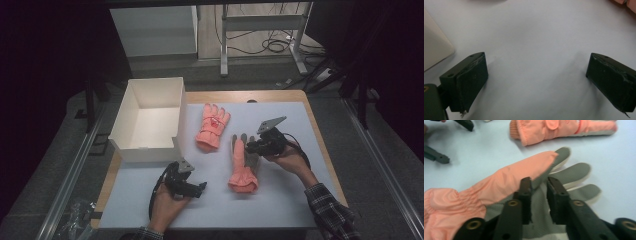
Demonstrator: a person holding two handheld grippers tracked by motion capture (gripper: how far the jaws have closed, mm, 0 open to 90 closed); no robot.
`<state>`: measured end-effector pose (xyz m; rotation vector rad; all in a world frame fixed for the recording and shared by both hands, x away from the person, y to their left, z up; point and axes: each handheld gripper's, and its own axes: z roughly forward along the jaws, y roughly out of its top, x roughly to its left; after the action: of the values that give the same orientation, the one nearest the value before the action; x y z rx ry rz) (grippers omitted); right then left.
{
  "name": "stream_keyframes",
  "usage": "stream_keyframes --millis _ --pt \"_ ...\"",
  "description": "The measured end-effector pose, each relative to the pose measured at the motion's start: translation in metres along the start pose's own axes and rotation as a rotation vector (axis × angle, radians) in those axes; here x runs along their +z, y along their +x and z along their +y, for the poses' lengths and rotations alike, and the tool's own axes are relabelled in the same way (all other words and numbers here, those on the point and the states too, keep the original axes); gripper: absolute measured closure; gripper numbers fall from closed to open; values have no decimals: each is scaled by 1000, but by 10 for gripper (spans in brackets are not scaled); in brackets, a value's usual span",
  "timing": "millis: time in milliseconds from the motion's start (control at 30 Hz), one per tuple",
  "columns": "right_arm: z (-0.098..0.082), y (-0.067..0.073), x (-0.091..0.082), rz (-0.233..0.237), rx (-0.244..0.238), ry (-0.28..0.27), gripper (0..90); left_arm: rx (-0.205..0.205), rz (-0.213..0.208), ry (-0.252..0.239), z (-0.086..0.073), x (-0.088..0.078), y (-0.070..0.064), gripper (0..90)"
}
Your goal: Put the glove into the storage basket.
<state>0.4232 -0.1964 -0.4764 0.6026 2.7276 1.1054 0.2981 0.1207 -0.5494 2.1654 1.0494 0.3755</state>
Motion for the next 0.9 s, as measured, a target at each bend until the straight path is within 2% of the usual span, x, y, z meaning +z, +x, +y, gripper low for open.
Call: stream_keyframes --millis 100,200,333,367,433,467,700,767,900 --pt "2 1 -2 -17 2 -6 679 0 0 0 0 0 0 39" --pt "6 1 -3 -53 33 -24 616 0 0 0 0 0 0 39" --pt "10 -1 -1 -76 60 -35 572 0 0 0 0 0 0 39" --pt "14 -1 0 -89 88 -46 549 0 0 0 0 0 0 39" --pt "16 -2 0 -92 92 -51 539 0 0 0 0 0 0 39" --pt "20 -2 1 -101 110 -63 518 0 0 0 0 0 0 39" --pt "36 0 8 -123 125 -82 495 0 0 0 0 0 0 39" --pt "45 0 13 -117 144 -103 483 0 0 0 0 0 0 39" --pt "56 0 21 -99 157 -111 462 2 1 1 0 0 0 39"
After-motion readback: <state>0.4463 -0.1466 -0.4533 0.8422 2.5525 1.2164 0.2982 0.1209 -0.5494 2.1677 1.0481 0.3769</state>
